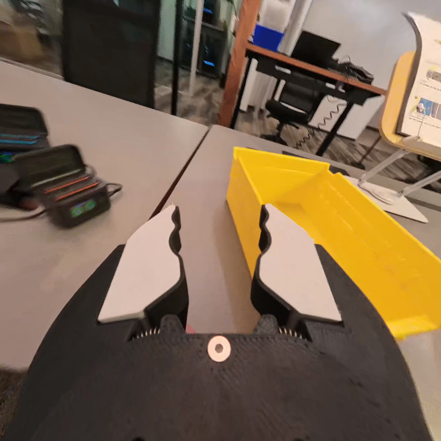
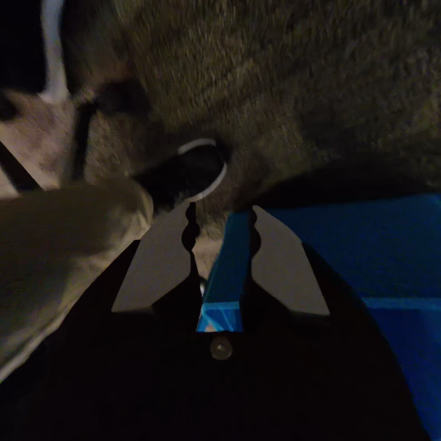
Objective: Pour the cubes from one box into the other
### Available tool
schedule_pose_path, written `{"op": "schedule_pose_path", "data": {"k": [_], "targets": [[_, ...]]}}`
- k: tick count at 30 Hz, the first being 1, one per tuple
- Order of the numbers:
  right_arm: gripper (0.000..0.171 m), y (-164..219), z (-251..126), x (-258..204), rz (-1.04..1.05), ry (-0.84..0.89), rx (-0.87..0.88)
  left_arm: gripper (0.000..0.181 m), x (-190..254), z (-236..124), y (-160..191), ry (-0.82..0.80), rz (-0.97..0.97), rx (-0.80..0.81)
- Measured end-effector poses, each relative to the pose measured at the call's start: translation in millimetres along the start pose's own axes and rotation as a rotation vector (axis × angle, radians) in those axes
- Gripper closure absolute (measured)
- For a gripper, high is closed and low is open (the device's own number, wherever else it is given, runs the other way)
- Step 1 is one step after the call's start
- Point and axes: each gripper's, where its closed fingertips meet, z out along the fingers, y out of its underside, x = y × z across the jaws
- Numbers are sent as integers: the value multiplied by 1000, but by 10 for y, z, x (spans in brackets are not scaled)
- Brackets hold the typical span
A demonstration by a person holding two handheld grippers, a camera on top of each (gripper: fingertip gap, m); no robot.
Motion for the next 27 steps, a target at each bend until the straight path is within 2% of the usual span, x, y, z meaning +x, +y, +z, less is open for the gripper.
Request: {"op": "schedule_pose_path", "data": {"k": [1, 4, 8, 9, 11, 14, 17, 21, 24, 27], "targets": [[131, -238, 148, 31, 23, -35, 39, 122, -44, -193, 110, -26, -2, 46], [127, -833, 581, 248, 91, -71, 113, 127, -150, -649, 733, -118, 22, 52], [122, -1535, 968, 642, 186, -81, 254, 130, -181, -1052, 1758, -170, 63, -111], [130, -1681, 1027, 766, 222, -80, 285, 132, -154, -1066, 1981, -144, 63, -163], [135, -1958, 1100, 1053, 319, -63, 356, 130, -116, -1014, 2443, -97, 89, -325], [143, -2243, 1197, 1414, 444, -62, 396, 129, -144, -963, 2887, -58, 58, -487], [142, -2426, 1312, 1739, 503, -17, 400, 130, -271, -1032, 3135, -69, 10, -562], [141, -2587, 1469, 1948, 554, -12, 390, 130, -408, -1109, 3349, -81, -35, -624], [141, -2640, 1585, 2026, 570, 19, 352, 129, -427, -1058, 3346, -68, -74, -629], [145, -2623, 1755, 2055, 546, 69, 263, 129, -470, -1043, 3281, -86, 0, -618]]}}
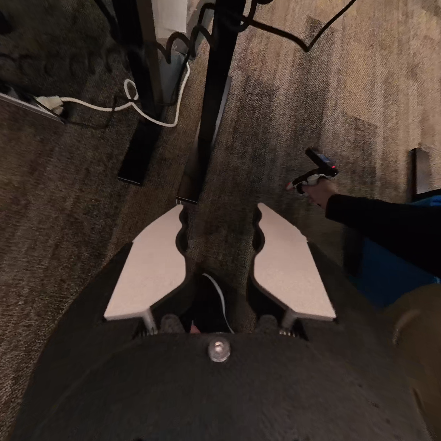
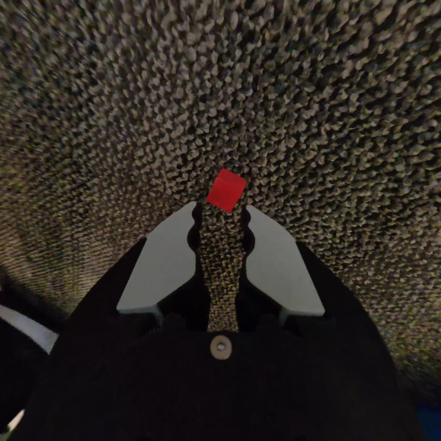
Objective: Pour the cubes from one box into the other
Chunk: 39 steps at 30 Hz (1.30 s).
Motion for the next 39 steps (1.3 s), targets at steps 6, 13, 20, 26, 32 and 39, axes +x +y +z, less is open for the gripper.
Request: {"op": "schedule_pose_path", "data": {"k": [6, 13, 20, 26, 32, 39], "targets": [[165, -34, 77, 32, 59, -17, -7, 130, -39, 14, 11, 13, -7, 4], [170, -99, -21, -7, 171, -195, 30, 130, -65, 25, 3, 17, 0, 1], [151, -308, -232, -67, 127, -251, 100, 131, -61, 28, 4, 24, 7, 0], [114, -361, -160, -43, -98, -88, 62, 131, -76, 20, 26, 30, 11, -6], [154, -237, 42, 44, -219, 84, -47, 131, -94, 8, 4, 27, 16, 8], [154, -126, -127, -194, -159, -79, -23, 131, 26, 40, -118, 58, 18, 11]]}}
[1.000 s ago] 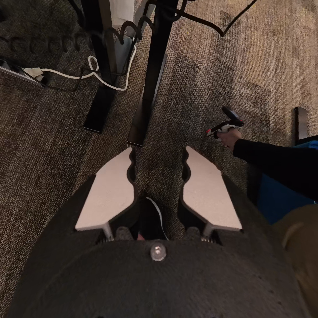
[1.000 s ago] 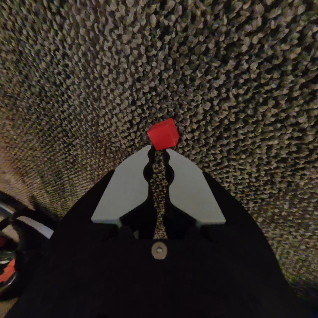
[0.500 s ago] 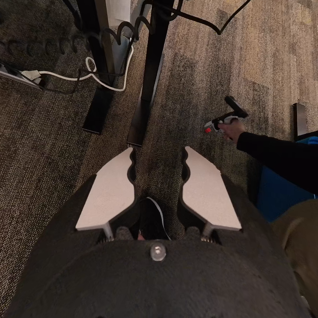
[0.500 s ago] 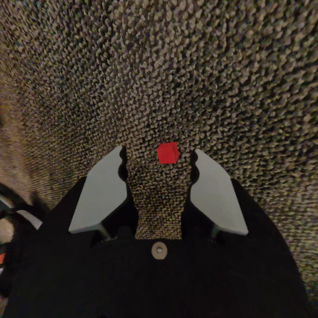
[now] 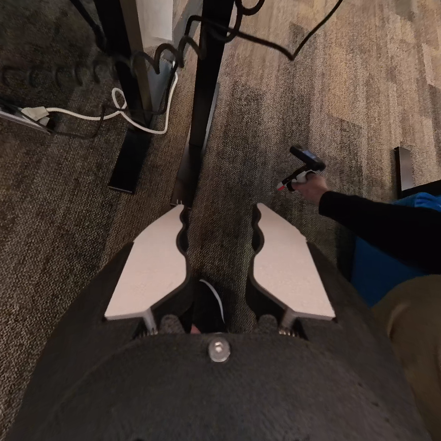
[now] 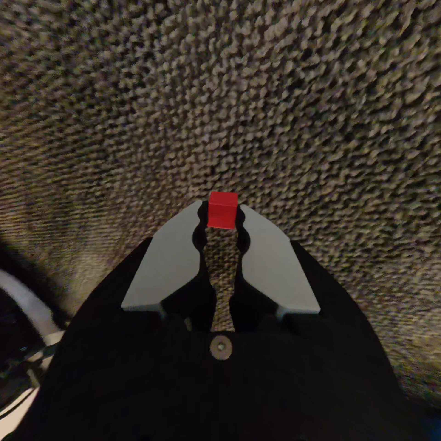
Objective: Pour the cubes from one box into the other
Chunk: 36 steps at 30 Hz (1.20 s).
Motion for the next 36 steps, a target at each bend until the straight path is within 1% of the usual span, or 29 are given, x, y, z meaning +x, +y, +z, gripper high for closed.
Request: {"op": "schedule_pose_path", "data": {"k": [2, 5, 7, 9, 11, 12, 13, 14, 15, 16, 17, 19, 21, 24, 27, 29, 32, 34, 36], "targets": [[154, 175, -157, -146, 13, -59, 14, 130, 46, 8, -132, 7, 5, 15], [154, 640, -487, -403, -39, -99, -32, 130, 57, -14, -388, -2, -6, 42], [154, 990, -798, -459, -118, -48, -69, 130, 29, -72, -618, -16, -39, 83], [154, 1349, -1154, -531, -152, -33, -87, 131, -31, -142, -811, -43, -101, 107], [154, 1750, -1509, -601, -223, -1, -129, 133, -153, -204, -939, -91, -199, 110], [154, 1953, -1682, -640, -269, 17, -149, 137, -227, -212, -986, -101, -263, 109], [154, 2158, -1854, -679, -316, 34, -166, 138, -269, -213, -1026, -76, -346, 108], [154, 2365, -2022, -724, -365, 47, -183, 140, -231, -197, -1036, -13, -422, 84], [154, 2571, -2193, -770, -406, 56, -197, 138, -231, -212, -1107, 7, -476, 124], [154, 2769, -2368, -825, -436, 59, -203, 140, -243, -239, -1140, -7, -478, 141], [154, 2959, -2547, -894, -465, 56, -202, 143, -203, -244, -1120, -8, -459, 113], [154, 3330, -2912, -1020, -559, 79, -203, 141, -43, -305, -1100, 46, -477, 104], [154, 3679, -3277, -1168, -613, 83, -200, 141, 92, -412, -1027, 62, -480, 107], [154, 4016, -3901, -1424, -671, 66, -129, 139, 271, -669, -1021, 79, -476, 158], [154, 4170, -4677, -1739, -758, 79, -27, 135, 440, -962, -1121, 93, -428, 207], [154, 4117, -5287, -2044, -794, 97, 107, 133, 509, -1163, -1257, 78, -376, 268], [154, 3754, -6281, -2395, -760, 129, 389, 131, 538, -1420, -1640, 41, -303, 404], [154, 3429, -6943, -2345, -699, 205, 545, 131, 584, -1587, -1992, 27, -252, 502], [154, 3112, -7523, -2088, -601, 287, 657, 131, 687, -1748, -2371, -3, -143, 568]]}}
